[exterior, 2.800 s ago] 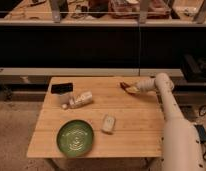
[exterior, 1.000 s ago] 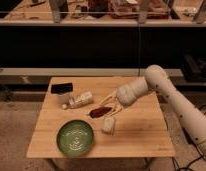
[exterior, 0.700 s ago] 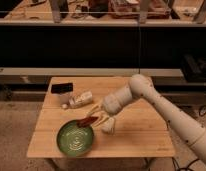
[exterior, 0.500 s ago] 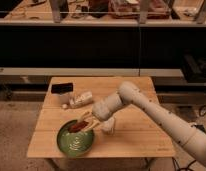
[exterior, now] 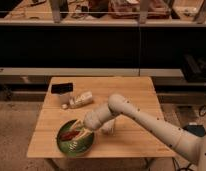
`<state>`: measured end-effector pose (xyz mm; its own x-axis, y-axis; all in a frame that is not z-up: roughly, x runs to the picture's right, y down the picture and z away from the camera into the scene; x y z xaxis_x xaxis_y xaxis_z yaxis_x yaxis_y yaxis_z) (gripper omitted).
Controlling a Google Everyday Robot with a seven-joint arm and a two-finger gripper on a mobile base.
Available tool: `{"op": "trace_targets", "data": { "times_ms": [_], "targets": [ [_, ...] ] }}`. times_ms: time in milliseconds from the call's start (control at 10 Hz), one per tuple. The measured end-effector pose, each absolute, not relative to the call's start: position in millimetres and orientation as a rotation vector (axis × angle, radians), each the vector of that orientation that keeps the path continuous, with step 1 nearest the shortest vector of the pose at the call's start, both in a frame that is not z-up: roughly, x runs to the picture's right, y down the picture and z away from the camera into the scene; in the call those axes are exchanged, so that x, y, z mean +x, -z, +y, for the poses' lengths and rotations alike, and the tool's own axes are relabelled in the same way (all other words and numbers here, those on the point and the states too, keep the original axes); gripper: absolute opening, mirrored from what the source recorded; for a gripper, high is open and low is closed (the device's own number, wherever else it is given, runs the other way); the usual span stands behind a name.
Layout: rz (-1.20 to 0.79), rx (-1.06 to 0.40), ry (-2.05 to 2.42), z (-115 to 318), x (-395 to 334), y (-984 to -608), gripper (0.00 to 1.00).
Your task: Place the pepper in the ceramic bowl
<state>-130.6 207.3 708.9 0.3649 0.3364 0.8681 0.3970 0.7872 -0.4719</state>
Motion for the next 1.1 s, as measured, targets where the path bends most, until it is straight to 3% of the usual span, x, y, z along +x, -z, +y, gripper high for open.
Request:
{"op": "trace_targets", "data": {
  "times_ms": [100, 200, 800, 1100],
  "targets": [
    [-1.210, -0.697, 0.040, 211.5, -131.2, -716.4, 0.05],
    [-1.194, -0.681, 0.039, 213.9, -131.9, -723.8, 0.18],
    [-1.185, -0.661, 0.038, 220.4, -134.4, -733.6, 0.76],
    [-1.185, -0.661, 0.038, 220.6, -134.4, -733.6, 0.77]
  ]
}}
